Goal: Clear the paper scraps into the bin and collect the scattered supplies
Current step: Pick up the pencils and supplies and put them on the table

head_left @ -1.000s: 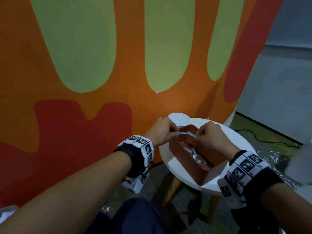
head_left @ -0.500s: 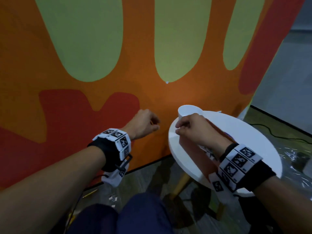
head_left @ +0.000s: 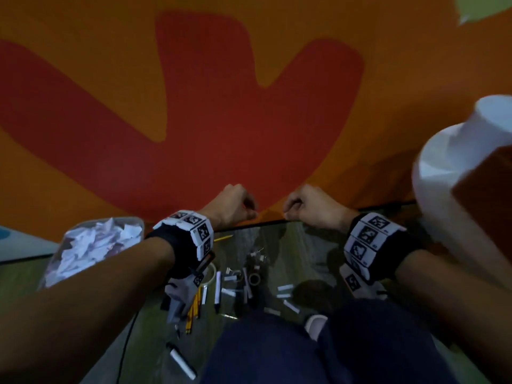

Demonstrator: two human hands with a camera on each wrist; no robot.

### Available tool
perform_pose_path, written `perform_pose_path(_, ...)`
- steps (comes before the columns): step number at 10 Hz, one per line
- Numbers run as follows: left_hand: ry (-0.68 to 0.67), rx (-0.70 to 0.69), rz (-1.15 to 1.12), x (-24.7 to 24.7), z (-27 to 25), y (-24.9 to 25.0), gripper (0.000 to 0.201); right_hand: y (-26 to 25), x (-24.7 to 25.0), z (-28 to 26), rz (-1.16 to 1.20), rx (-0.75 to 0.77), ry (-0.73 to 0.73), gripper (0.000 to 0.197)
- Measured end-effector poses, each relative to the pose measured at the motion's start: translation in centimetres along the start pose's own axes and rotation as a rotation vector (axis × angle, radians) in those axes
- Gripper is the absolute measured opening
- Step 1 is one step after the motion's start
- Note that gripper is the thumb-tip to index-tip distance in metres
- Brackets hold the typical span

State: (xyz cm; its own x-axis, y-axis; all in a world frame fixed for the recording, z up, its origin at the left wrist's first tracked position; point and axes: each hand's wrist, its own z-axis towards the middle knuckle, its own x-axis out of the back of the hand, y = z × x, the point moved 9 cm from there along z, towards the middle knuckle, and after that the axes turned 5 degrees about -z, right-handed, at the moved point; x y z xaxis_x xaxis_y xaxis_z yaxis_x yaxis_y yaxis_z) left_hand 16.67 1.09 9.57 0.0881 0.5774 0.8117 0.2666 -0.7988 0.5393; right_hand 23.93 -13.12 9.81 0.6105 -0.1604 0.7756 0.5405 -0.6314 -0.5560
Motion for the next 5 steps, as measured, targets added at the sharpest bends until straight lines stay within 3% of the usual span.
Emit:
perform_pose_path(2, -0.1, 0.16, -0.119, -9.7, 1.2, -8.6, 0.014, 6.8, -11.9, 5.3, 0.053, -0.138, -0.207, 0.006)
perform_pose_path(4, -0.238, 0.208, -0.192, -19.6, 2.4, -11.7, 0.013, 13.0, -20.0, 6.2, 0.125, -0.176, -0.33, 0.033)
perform_pose_path(5, -0.281, 0.242, -0.26, -23.4, 2.8, -12.8, 0.013, 14.4, -22.5, 6.1, 0.02, -0.17, -0.389, 0.029)
